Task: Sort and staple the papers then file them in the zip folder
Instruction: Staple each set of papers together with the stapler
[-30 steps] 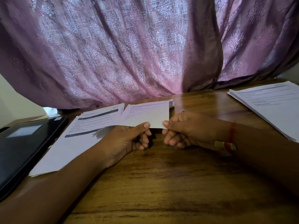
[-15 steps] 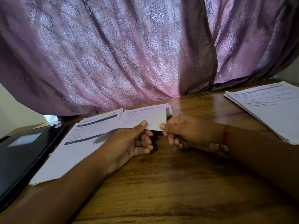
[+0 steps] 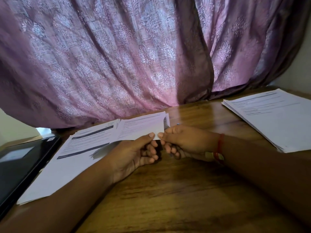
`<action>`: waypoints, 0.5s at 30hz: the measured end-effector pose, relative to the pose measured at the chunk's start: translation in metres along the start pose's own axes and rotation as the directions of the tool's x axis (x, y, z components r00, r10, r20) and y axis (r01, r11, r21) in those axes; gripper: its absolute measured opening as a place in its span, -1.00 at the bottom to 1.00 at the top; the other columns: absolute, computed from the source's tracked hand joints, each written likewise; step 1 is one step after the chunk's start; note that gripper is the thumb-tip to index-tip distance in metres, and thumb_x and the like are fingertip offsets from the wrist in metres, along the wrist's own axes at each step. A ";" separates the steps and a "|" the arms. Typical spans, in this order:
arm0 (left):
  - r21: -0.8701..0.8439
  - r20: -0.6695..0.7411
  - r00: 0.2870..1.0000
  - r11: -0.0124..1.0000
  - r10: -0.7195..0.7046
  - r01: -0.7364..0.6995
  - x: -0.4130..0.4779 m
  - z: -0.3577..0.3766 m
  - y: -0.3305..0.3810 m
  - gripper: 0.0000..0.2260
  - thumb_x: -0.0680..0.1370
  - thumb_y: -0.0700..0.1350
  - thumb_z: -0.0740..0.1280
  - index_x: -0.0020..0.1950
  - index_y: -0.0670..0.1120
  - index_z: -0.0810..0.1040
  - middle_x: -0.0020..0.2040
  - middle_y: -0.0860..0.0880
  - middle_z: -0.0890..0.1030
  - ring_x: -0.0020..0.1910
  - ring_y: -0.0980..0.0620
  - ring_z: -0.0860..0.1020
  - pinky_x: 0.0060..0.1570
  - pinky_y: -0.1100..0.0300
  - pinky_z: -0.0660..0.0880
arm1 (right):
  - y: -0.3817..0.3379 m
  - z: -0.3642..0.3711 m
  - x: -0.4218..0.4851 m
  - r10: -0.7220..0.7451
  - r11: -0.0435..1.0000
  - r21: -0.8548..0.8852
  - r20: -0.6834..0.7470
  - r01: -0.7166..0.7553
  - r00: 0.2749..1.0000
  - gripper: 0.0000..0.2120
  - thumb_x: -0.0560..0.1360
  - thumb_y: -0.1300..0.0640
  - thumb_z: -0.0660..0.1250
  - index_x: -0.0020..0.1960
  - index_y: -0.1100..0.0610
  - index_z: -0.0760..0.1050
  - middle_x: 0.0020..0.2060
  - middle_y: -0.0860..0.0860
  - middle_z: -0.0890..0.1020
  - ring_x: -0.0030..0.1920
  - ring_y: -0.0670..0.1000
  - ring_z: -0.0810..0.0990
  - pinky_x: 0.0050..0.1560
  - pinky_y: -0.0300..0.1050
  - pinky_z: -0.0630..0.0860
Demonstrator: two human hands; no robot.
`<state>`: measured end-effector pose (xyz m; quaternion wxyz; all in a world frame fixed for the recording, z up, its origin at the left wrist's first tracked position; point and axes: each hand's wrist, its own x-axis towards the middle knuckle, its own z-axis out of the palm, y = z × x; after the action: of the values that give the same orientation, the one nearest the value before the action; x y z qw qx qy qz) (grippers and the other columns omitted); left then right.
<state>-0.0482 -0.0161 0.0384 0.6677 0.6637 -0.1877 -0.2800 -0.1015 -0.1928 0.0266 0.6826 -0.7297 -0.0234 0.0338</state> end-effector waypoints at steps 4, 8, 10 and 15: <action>0.008 -0.011 1.000 1.000 0.018 -0.018 0.001 -0.001 -0.004 -0.77 0.55 -0.05 0.37 -0.19 -0.18 0.66 -0.35 -0.11 0.57 -0.38 0.02 0.59 -0.39 0.26 0.57 | 0.001 -0.006 0.000 0.033 0.998 0.044 0.069 -0.036 0.997 -0.77 0.63 0.04 0.24 -0.10 0.17 0.51 -0.40 -0.01 0.55 -0.42 -0.14 0.45 -0.40 -0.32 0.43; -0.015 -0.015 1.000 1.000 0.026 -0.026 0.000 -0.003 -0.005 -0.78 0.53 -0.05 0.38 -0.19 -0.19 0.66 -0.35 -0.12 0.57 -0.38 0.02 0.59 -0.39 0.27 0.57 | -0.002 -0.008 0.001 0.071 0.993 0.088 0.104 -0.080 0.992 -0.77 0.63 0.06 0.23 -0.08 0.19 0.54 -0.39 0.03 0.58 -0.43 -0.12 0.48 -0.41 -0.31 0.46; -0.022 -0.015 0.999 0.999 0.029 -0.029 0.000 -0.003 -0.006 -0.78 0.52 -0.05 0.39 -0.18 -0.20 0.65 -0.36 -0.12 0.57 -0.39 0.02 0.59 -0.39 0.27 0.57 | -0.002 -0.007 0.001 0.056 0.995 0.071 0.086 -0.062 0.995 -0.76 0.62 0.03 0.25 -0.10 0.18 0.53 -0.41 0.02 0.56 -0.45 -0.13 0.47 -0.44 -0.32 0.45; -0.019 -0.018 0.999 0.999 0.035 -0.035 -0.001 -0.003 -0.006 -0.78 0.50 -0.05 0.40 -0.23 -0.18 0.68 -0.36 -0.13 0.57 -0.39 0.02 0.59 -0.40 0.27 0.57 | -0.003 -0.011 0.000 0.085 0.996 0.016 0.113 -0.087 0.990 -0.80 0.62 0.08 0.26 -0.12 0.16 0.52 -0.40 0.00 0.58 -0.44 -0.15 0.48 -0.44 -0.35 0.44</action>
<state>-0.0479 -0.0129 0.0320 0.6806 0.6561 -0.1908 -0.2642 -0.1005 -0.2031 0.0299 0.6856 -0.7198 -0.0301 0.1044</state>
